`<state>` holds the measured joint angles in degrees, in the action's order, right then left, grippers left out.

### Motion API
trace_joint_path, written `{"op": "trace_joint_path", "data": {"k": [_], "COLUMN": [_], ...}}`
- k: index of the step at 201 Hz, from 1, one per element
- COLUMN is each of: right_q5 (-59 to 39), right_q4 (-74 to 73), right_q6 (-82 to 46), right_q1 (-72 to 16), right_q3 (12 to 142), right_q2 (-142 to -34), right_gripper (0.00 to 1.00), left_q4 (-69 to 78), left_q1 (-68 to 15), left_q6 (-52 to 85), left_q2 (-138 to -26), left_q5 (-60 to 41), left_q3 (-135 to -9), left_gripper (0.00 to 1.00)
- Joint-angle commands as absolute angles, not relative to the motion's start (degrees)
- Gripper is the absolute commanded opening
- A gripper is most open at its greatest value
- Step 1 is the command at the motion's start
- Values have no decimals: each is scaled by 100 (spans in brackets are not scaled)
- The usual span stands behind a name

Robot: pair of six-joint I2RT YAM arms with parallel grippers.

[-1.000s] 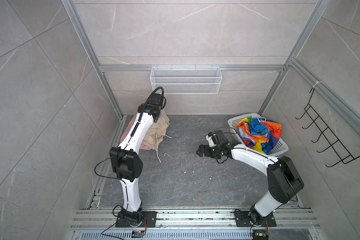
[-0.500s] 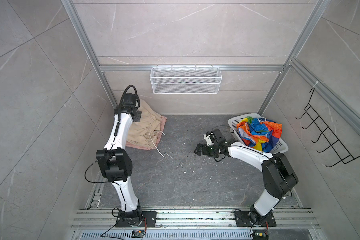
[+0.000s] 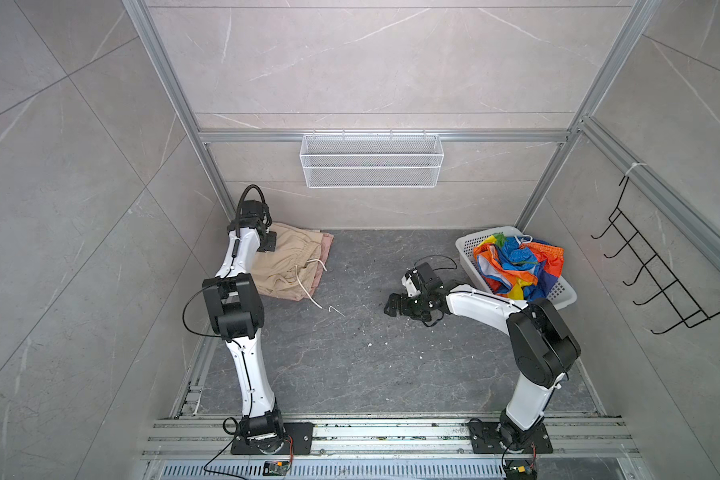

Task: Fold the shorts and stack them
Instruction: 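Carry the beige trousers with the left gripper onto the folded pink garment, then release the trousers with the left gripper while the right gripper reaches into the basket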

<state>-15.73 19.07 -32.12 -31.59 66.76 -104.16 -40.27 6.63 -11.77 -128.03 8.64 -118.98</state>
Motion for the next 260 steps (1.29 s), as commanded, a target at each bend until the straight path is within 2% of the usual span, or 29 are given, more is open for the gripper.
{"op": "trace_joint_path", "data": {"k": [1,11,40,41,44,48,49,53,57,77,108,138,167,210,236,260], "right_q5": [-1637,-1628,-1602,-1605,-1594,-1592,-1596,-1598,-1588,-1575,-1527,-1271,-1129,-1091,-868,-1275], "right_q4": [1749,1753,1771,1773,1781,1785,1784,1792,1796,1809,1911,2281,2455,2503,2829,2889], "right_q6": [-3328,-3343,-3365,-3361,-3366,-3362,-3364,-3365,-3362,-3390,-3375,-3237,-3225,-3344,-3370,-3589], "right_q1": [-3214,-3221,-3234,-3234,-3234,-3234,-3234,-3239,-3242,-3251,-3262,-3252,-3243,-3243,-3214,-2573], "right_q3": [6698,6681,6600,6600,6593,6591,6583,6563,6550,6475,6392,6402,6272,5939,5940,5906], "right_q2": [-10501,-10480,-10331,-10329,-10307,-10278,-10272,-10246,-10217,-10081,-9802,-9407,-9084,-8730,-8447,-7753], "right_gripper": [100,99,99,99,99,100,100,99,100,99,100,100,100,99,100,99], "left_q4": [-3859,-3942,-4488,-4488,-4532,-4571,-4579,-4612,-4630,-4749,-4630,-3406,-2067,-973,-920,-1305], "left_q1": [687,689,744,750,747,759,762,756,756,759,693,684,677,676,621,435], "left_q6": [-977,-922,-491,-470,-432,-364,-354,-307,-277,-44,642,2005,3226,4110,4163,3770], "left_q2": [-13003,-13125,-13308,-13307,-13307,-13310,-13308,-13288,-13248,-12913,-12202,-11588,-11656,-11871,-11737,-11280], "left_q5": [778,898,1488,1500,1520,1551,1553,1556,1549,1123,-295,-1797,-2671,-3205,-3312,-3081], "left_q3": [-12311,-12457,-12998,-13007,-13043,-13069,-13074,-13087,-13086,-13083,-12657,-11095,-9865,-8923,-8847,-9183], "left_gripper": [0,2,42,47,50,62,65,93,99,100,100,100,100,100,100,100]}}
